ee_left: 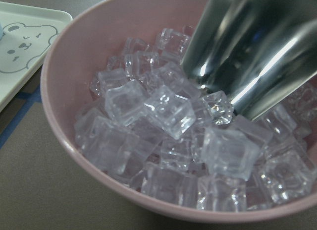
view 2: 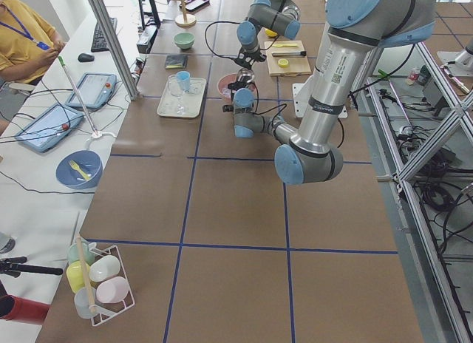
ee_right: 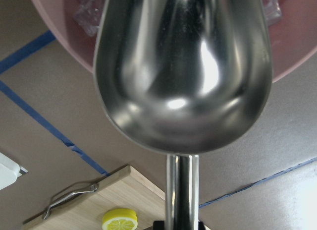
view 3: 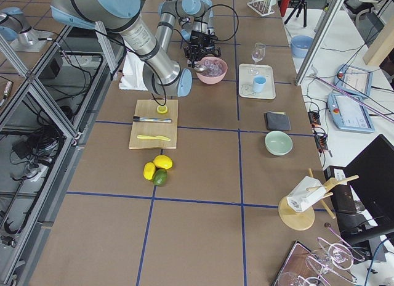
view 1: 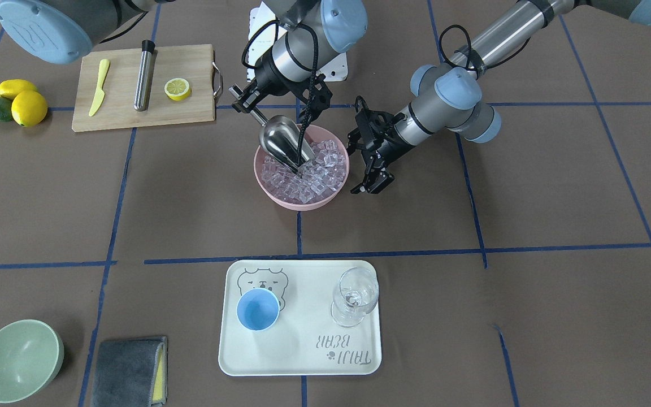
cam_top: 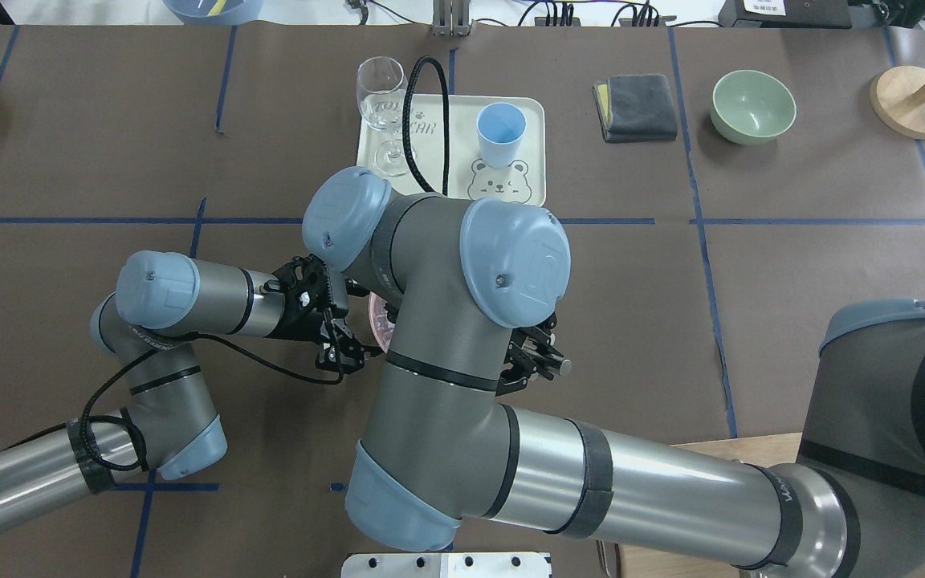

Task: Put ice in cup with scoop
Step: 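Dig the scoop into the ice cubes and lift a scoopful, right gripper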

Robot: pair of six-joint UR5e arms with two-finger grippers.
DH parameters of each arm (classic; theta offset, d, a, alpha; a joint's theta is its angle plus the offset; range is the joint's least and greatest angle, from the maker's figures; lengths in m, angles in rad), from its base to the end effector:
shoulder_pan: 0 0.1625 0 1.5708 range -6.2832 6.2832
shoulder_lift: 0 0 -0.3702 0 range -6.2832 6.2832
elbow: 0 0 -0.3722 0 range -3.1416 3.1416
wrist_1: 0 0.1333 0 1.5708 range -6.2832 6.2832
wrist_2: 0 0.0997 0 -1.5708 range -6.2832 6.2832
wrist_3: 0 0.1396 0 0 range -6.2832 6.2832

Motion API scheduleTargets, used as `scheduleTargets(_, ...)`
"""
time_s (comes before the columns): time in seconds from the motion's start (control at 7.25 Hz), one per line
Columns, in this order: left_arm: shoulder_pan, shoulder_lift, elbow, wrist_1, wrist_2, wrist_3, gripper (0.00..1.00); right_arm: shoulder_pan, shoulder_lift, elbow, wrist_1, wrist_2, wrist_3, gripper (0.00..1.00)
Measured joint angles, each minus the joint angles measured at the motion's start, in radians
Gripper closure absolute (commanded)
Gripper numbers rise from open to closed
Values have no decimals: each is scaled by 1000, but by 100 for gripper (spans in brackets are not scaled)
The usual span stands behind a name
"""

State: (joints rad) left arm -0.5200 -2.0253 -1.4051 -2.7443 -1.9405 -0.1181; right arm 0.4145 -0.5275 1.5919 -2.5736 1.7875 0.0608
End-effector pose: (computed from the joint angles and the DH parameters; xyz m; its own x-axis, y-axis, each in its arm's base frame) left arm 0.5312 -0.3996 0.3041 0.1616 0.9745 -0.1560 -0.0755 0.1698 0.9826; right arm -0.5152 -0.3395 0.1533 0.4360 -0.8732 0.2179 0.8887 0.4559 0.0484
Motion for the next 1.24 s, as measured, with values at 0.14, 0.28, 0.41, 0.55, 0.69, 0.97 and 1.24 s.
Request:
scheduleTargets(0.14, 0, -1, 0, 0, 0, 0, 0, -7, -8, -4, 23, -9, 4, 100)
scheduleTargets(0.28, 0, -1, 0, 0, 0, 0, 0, -17, -22, -5, 56, -25, 9, 100)
scheduleTargets(0.41, 0, 0, 0, 0, 1, 0, 0, -24, -36, -6, 92, -35, 14, 100)
scheduleTargets(0.55, 0, 0, 0, 0, 1, 0, 0, -28, -49, -6, 125, -40, 17, 100)
scheduleTargets(0.69, 0, -1, 0, 0, 2, 0, 0, -30, -69, -2, 164, -46, 21, 100)
scheduleTargets(0.97, 0, -1, 2, 0, 2, 0, 0, -31, -122, 12, 249, -55, 26, 100)
scheduleTargets(1.24, 0, -4, 7, 0, 2, 1, 0, -31, -206, 79, 340, -58, 41, 100)
